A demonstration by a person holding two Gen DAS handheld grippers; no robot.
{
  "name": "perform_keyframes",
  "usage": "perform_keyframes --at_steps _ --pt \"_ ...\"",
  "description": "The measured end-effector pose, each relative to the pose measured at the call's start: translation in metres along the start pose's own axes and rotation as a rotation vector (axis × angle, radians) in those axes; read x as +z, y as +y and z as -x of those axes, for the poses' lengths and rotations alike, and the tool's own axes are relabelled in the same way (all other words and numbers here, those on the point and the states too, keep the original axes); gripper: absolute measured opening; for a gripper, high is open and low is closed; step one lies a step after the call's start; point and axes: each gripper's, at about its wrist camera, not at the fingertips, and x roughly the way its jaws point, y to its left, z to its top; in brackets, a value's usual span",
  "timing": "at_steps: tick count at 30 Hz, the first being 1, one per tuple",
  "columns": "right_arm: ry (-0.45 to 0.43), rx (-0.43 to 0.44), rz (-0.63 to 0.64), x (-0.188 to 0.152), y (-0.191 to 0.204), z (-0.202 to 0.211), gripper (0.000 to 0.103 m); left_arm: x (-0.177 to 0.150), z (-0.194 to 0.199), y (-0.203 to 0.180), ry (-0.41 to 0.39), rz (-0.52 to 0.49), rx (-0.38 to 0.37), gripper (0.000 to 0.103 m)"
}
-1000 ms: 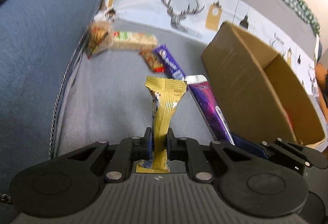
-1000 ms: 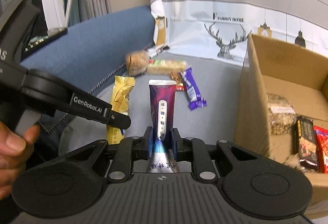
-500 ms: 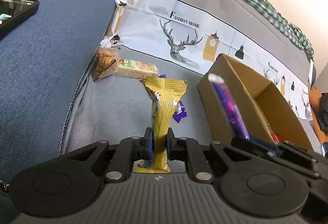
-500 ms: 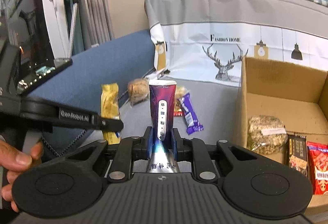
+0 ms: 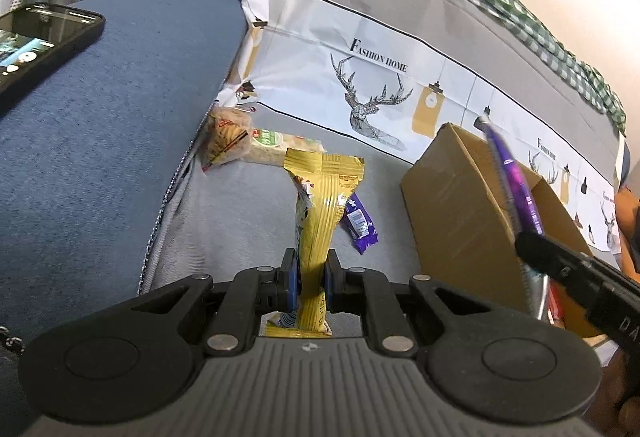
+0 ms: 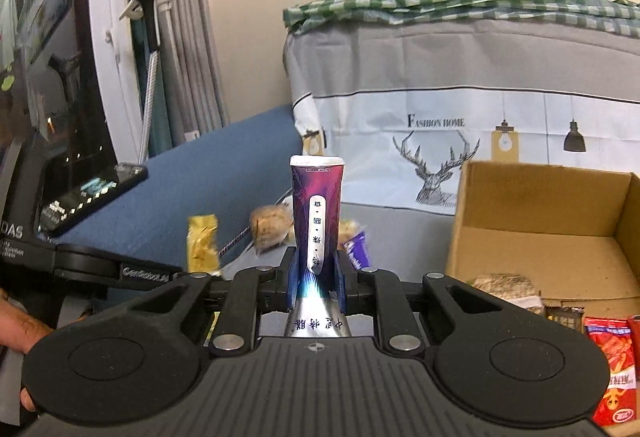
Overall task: Organize snacks
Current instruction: 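Lift the tube snack with the right tool while the left tool lifts the yellow wafer bar, then lower both held snacks into the cardboard box and open both tools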
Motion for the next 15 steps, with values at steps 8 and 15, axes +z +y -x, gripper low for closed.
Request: perform_keyframes --at_steps 8,15 --pt "-0.052 -0.028 -0.077 0.012 -0.028 0.011 0.019 0.015 0.015 -0.024 -0.032 0.024 0.011 0.013" --pt "-0.079 -0.101 -0.157 0.020 -0.062 0.020 0.019 0.039 0.019 -0.088 -0.080 -0.020 -0.056 0.013"
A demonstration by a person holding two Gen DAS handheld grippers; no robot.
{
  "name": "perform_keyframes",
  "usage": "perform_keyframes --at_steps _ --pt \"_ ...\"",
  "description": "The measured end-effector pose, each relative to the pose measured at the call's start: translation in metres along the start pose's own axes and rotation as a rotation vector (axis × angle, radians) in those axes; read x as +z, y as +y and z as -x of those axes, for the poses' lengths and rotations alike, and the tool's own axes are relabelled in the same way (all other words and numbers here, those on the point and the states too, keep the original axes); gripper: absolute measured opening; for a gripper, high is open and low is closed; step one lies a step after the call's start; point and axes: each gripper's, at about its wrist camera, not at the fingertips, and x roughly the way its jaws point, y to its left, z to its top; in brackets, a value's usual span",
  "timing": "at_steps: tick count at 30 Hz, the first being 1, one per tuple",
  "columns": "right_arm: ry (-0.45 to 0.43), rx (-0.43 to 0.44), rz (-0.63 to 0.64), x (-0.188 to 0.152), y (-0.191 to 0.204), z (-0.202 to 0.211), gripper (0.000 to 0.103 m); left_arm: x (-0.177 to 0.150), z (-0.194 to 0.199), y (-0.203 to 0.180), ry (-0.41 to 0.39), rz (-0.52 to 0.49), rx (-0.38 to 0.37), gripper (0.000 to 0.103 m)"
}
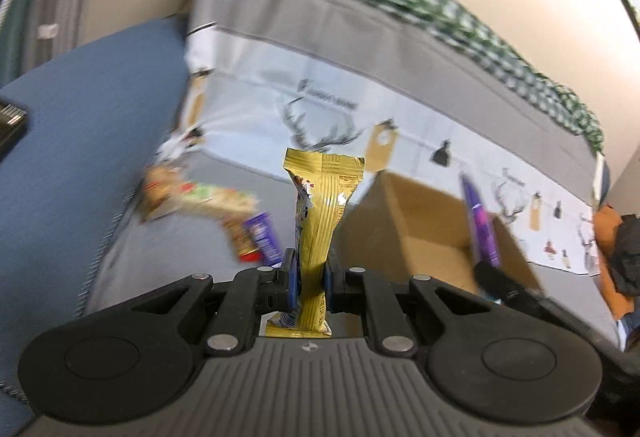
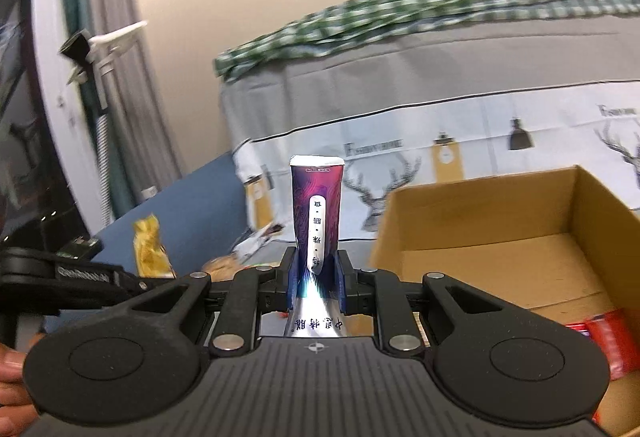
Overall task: Organize snacks
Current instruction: 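Lower both held snacks into the cardboard box and open both tools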
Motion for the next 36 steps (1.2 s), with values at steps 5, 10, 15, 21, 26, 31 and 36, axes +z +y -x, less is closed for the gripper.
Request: perform_keyframes --at_steps 5,10,15,21,26,31,36 --pt "-0.024 -0.082 -0.060 0.009 -0.031 0.006 0.019 0.017 -0.015 -0.055 -0.003 -0.044 -0.067 0.013" --pt "-0.042 -0.172 -0.094 0.012 -0.060 0.013 0.019 0.031 -0.036 -0.107 -0.009 -0.104 -0.128 0.013" --pt "-0.057 -0.252 -0.149 0.013 -0.086 0.017 0.019 0.031 -0.052 -0.147 0.002 -0.151 -0.187 0.013" --pt "-0.055 -0.359 -0.189 0.010 -0.104 0.017 0.056 0.015 -0.056 -0.163 0.055 -0.233 -0.228 0.049" --pt "-0.054 -0.386 -0.183 0.006 -0.103 0.015 0.061 0.007 -0.040 -0.112 -0.031 -0.167 -0.163 0.049" --pt "-0.044 -0.388 -0.128 -0.002 -0.092 0.013 0.062 -0.018 -0.028 -0.042 -0.100 -0.216 -0.014 0.049" --pt "-0.036 -0.386 -0.071 -0.010 -0.078 0.012 0.062 -0.049 -0.032 0.030 0.025 -0.205 0.002 0.039"
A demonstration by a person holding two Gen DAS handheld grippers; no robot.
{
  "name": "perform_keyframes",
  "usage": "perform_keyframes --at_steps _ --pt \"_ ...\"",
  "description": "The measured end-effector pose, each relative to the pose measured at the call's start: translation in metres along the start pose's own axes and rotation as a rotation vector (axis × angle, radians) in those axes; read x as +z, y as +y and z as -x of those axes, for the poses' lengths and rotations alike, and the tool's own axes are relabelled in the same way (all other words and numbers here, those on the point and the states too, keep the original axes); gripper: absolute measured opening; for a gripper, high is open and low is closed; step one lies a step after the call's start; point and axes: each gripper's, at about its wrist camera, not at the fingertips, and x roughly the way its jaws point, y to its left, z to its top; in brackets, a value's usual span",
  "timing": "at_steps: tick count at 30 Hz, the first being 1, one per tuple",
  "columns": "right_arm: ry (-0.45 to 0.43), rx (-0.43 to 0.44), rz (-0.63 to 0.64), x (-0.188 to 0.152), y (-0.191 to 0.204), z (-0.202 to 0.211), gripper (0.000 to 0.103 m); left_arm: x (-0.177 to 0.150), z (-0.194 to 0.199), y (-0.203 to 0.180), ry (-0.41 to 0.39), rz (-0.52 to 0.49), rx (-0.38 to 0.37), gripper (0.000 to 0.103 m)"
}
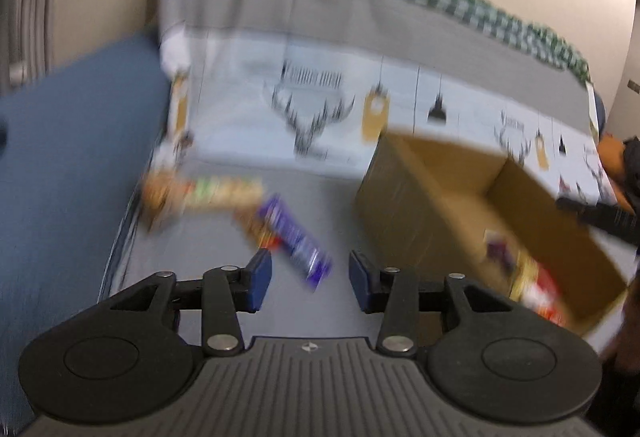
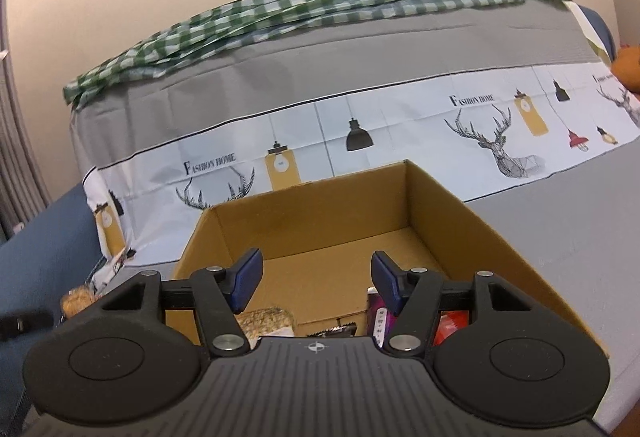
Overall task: Organize snacks
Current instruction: 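Lower both held snacks into the cardboard box and open both tools, then move both tools back to the snack pile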
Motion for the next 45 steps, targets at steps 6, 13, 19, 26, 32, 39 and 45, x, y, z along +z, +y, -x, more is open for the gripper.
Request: perform_keyframes --at_steps 6,13,19,26,32,39,45 --pt "-0.056 -0.042 0.062 -0.013 0.016 0.013 0.058 -0.012 0.005 0.032 0.020 0.158 -0.093 0.025" --pt "-0.106 -0.052 0.066 -0.029 0.041 0.025 0.033 -0.015 0.021 0.017 -0.023 0.064 -0.099 0.025" --pt "-0.158 0.047 0.181 -0.045 0.080 0.038 0.033 -0.014 0.038 0.034 -0.099 0.158 -0.114 0.027" --pt "-0.164 0.136 0.317 -0.063 0.116 0.042 0.033 -0.010 0.031 0.061 -0.099 0.318 -0.077 0.027" --pt "-0.136 0.202 0.339 -0.073 0.131 0.040 0.033 -0.004 0.011 0.068 -0.089 0.351 -0.010 0.027" --pt "-0.088 0.271 0.325 -0.075 0.138 0.036 0.034 0.001 -0.025 0.056 -0.159 0.330 0.137 0.027" --pt "0.072 0.352 0.237 -0.031 0.151 0.014 0.034 0.001 -0.058 0.054 -0.216 0.329 0.341 0.035"
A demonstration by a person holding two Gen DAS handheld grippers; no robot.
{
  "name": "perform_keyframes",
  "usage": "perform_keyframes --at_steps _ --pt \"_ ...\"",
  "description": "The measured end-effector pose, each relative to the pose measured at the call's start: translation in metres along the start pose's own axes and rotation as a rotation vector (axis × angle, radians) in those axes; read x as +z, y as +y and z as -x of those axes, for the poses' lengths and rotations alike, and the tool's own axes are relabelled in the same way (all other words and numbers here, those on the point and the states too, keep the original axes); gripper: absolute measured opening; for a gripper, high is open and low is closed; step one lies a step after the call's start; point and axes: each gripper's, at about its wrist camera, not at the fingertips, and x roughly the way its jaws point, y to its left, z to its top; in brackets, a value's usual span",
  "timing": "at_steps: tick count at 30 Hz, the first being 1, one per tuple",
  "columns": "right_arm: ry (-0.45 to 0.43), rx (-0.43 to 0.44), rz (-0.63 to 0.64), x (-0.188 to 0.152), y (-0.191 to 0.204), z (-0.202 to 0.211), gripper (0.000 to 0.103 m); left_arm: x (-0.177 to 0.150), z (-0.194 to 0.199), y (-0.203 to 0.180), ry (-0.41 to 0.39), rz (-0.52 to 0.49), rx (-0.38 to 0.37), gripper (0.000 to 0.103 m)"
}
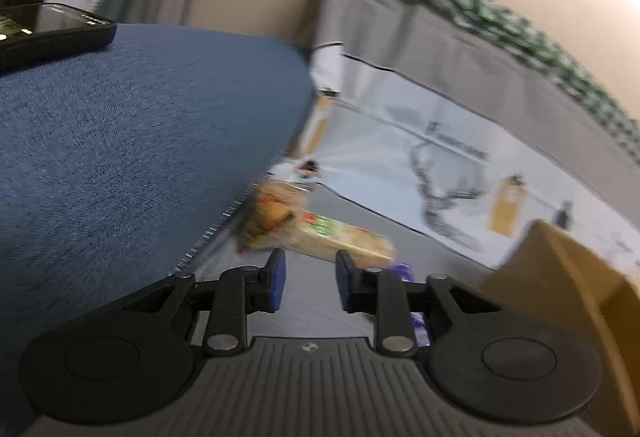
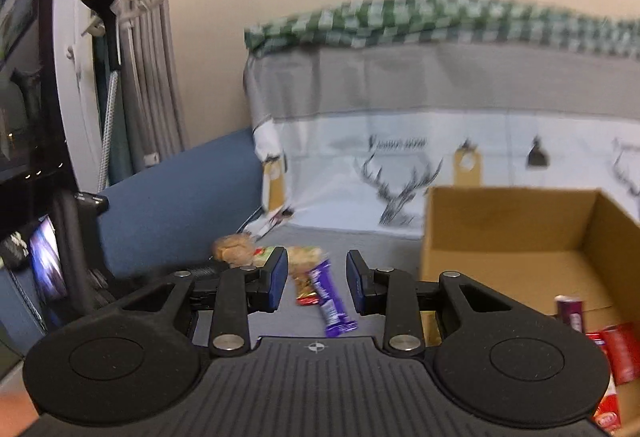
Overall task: Organize snacks
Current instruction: 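Move both tools back to the snack pile, then grasp the purple chocolate bar with the right tool while the left tool grasps the cracker bag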
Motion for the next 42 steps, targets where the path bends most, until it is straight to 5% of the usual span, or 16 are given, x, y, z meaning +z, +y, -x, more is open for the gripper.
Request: perform_keyframes --at_steps 2,7,11,14,22,26,29,38,42 --pt "0.088 0.016 -0.047 0.018 0.000 -0.023 0.035 -0.001 -0.009 -0.001 -0.020 -0.003 0.054 0.035" --pt "0.322 -0.006 -0.137 0.037 -0.007 -0.100 0.035 -0.001 -0.032 -0.002 -0.025 0.000 0.101 0.055" --pt "0.467 -0.048 -0.140 0.026 -0.008 -0.158 0.052 0.002 -0.046 -0.005 -0.030 -0.013 0.118 0.064" --pt "0.523 -0.093 -0.128 0.018 -0.012 -0.193 0.062 0.002 -0.057 -0.009 -0.031 -0.043 0.151 0.065" --pt "0.654 -0.164 -0.116 -0.007 -0.022 -0.251 0.065 0.007 -0.078 -0.008 -0.033 -0.058 0.170 0.064" --pt "0.688 -0.151 -0.103 -0.017 -0.018 -0.260 0.055 0.011 -0.082 0.001 -0.020 -0.056 0.172 0.043" --pt "0.667 -0.158 -0.067 -0.021 -0.014 -0.257 0.018 0.014 -0.079 0.007 -0.018 -0.028 0.141 0.033" --pt "0.570 -0.091 -0.047 -0.002 0.003 -0.185 0.017 0.015 -0.043 0.003 0.019 -0.102 0.044 0.032" --pt "0.523 -0.042 -0.040 -0.001 0.010 -0.134 0.017 0.021 -0.015 0.009 0.115 -0.059 -0.057 0.032"
